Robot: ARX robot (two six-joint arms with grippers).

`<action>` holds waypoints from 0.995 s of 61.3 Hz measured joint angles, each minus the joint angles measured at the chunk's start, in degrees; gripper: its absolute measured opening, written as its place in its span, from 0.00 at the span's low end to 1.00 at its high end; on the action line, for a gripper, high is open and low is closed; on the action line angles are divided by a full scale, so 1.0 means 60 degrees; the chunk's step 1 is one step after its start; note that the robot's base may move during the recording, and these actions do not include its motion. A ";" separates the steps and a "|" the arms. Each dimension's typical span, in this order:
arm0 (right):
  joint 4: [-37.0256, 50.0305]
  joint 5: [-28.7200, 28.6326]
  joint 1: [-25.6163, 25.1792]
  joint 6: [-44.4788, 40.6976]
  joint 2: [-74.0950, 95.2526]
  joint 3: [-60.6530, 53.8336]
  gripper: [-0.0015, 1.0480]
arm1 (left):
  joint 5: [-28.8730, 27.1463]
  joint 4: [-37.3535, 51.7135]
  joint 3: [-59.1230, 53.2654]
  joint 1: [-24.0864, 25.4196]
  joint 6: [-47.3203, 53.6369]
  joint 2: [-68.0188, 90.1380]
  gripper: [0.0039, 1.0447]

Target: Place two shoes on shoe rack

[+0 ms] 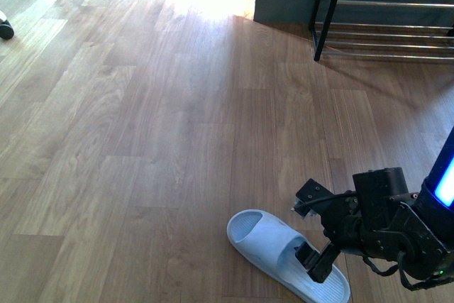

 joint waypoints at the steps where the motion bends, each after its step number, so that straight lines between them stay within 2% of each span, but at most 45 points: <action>1: 0.0015 0.0007 0.0040 0.0029 0.0033 0.0080 0.91 | 0.0004 0.0000 0.0000 0.0000 0.0000 0.0000 0.02; 19: -0.0091 -0.0018 0.0397 0.0656 0.0448 0.0721 0.91 | 0.0000 0.0000 0.0000 0.0000 0.0000 0.0000 0.02; 61: 0.0521 0.0255 0.0481 0.1177 0.0630 0.0630 0.06 | 0.0000 0.0000 0.0000 0.0000 0.0000 0.0000 0.02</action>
